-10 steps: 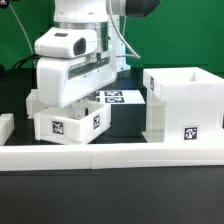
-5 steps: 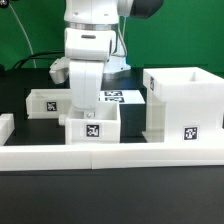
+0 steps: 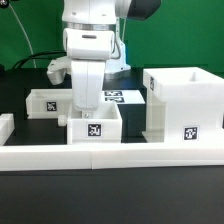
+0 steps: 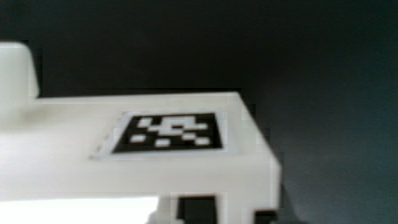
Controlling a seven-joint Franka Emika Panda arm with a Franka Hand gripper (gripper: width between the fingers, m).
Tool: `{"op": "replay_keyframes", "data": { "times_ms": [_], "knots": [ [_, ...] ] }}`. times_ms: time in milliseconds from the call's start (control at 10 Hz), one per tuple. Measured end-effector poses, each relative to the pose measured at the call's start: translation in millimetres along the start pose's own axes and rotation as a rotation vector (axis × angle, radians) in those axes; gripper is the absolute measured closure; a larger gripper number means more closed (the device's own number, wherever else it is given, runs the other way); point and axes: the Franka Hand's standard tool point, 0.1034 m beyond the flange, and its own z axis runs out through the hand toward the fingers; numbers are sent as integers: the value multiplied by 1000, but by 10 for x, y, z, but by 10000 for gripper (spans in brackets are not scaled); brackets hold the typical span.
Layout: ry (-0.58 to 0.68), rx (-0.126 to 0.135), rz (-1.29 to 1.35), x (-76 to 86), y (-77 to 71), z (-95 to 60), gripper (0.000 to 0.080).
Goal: Assemble drawer
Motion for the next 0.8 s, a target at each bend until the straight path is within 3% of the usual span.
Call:
{"op": "replay_keyframes", "data": {
  "times_ms": [200, 300, 500, 800],
  "knots": [
    [7, -25, 24, 124, 53, -25, 758],
    [7, -17, 38, 133, 46, -24, 758],
    [9, -37, 43, 125, 49, -16, 758],
    [17, -41, 63, 226, 59, -25, 758]
  ]
}}
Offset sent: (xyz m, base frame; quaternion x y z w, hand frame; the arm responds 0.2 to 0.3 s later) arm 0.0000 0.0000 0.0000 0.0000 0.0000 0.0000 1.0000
